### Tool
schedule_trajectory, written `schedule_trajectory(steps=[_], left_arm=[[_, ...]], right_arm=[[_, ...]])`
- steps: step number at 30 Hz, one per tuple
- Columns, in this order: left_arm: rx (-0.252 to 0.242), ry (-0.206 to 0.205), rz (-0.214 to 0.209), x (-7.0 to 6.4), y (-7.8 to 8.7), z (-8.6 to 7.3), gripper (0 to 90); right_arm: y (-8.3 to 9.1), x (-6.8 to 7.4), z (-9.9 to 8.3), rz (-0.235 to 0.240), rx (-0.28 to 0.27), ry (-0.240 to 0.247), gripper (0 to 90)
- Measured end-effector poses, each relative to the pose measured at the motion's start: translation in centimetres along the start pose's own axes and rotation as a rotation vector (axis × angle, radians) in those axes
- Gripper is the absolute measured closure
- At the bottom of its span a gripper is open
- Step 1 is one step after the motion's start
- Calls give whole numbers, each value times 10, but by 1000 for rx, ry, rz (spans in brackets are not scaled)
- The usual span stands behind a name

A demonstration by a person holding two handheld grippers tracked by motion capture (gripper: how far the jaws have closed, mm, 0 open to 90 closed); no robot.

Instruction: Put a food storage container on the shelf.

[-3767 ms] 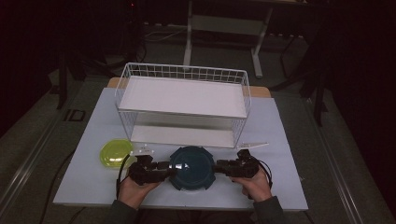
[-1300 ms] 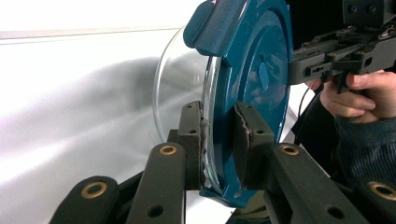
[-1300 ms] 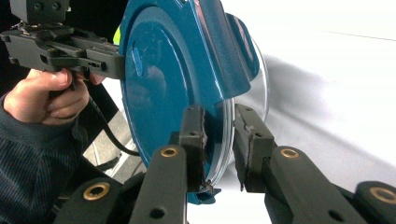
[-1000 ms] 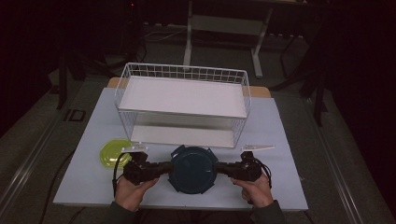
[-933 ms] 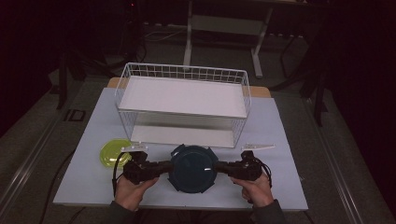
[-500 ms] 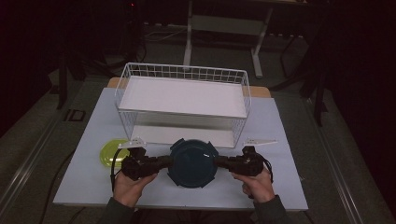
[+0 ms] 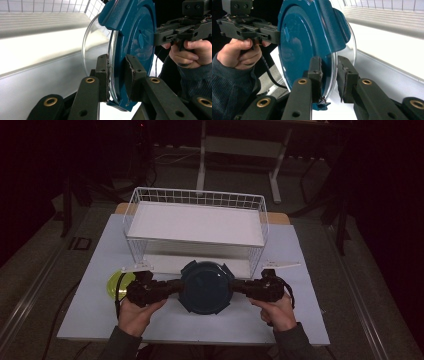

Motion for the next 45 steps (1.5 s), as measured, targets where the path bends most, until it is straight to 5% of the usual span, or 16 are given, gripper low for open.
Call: schedule_trajectory(steps=[45], left_arm=[[-108, -52, 14, -1, 52, 84, 756]], right_arm=[[26, 72, 73, 12, -77, 95, 749]])
Point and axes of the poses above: each handheld gripper's, and its own axes: y roughly backward along the jaws, z roughly out of its top, x roughly to its left, the point moved 9 cm from there along -y, roughly forward along the jaws, and after that the axes turned 15 degrees about -y, right-handed, at the moved point
